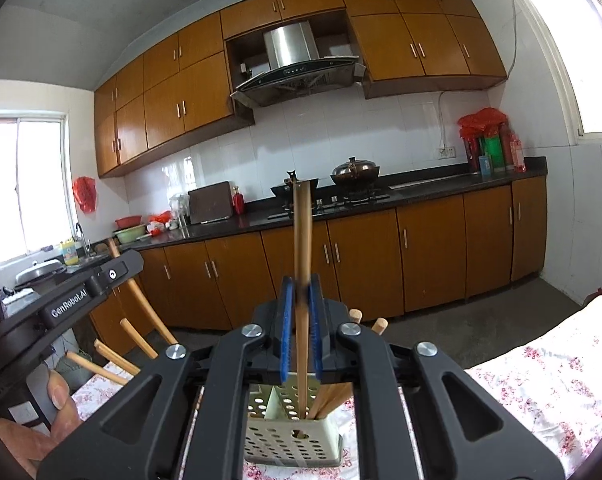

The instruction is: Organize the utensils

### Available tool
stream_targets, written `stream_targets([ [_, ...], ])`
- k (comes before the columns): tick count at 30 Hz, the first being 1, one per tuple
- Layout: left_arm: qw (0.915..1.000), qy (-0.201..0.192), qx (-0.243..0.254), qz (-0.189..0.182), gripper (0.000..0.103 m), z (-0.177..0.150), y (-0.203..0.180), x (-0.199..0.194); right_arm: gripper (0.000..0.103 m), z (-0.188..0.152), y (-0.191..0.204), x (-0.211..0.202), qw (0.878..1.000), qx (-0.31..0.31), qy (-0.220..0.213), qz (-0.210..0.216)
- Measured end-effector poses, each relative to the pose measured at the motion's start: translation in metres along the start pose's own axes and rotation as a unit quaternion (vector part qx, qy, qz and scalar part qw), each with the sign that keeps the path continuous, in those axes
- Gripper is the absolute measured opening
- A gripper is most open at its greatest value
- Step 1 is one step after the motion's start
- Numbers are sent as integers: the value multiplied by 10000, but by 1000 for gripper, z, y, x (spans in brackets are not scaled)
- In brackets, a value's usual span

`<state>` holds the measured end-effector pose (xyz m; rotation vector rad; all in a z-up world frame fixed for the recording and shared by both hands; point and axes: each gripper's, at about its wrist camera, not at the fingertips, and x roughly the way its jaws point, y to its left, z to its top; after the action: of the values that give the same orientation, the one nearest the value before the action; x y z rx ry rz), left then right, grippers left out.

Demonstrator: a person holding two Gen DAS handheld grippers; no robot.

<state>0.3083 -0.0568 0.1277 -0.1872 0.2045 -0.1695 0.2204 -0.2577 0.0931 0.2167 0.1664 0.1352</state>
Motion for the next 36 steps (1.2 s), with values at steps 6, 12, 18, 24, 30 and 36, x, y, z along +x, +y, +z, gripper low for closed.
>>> stream_targets([
  [6, 9999, -104, -4, 38, 36, 9, 13, -28, 29, 13, 2, -22, 9998, -96, -150, -46],
  [12, 9992, -242, 274, 190, 71, 11, 28, -92, 71, 22, 0, -67, 9991, -274, -274, -187],
  [18, 9954, -397, 737, 474, 99, -16, 37, -170, 101, 4, 2, -122, 9972, -492, -158, -547],
  [24, 9924, -125, 925, 801, 99, -59, 42, -215, 101, -24, 13, -150, 9938, -602, 106, -927],
  [30, 9923, 14, 900, 852, 99, -100, 46, -245, 101, -63, 33, -174, 9905, -965, 457, -868],
  [36, 9883, 181, 1249, 859, 99, -133, 40, -259, 101, -94, 43, -189, 9884, -1164, 420, -882],
])
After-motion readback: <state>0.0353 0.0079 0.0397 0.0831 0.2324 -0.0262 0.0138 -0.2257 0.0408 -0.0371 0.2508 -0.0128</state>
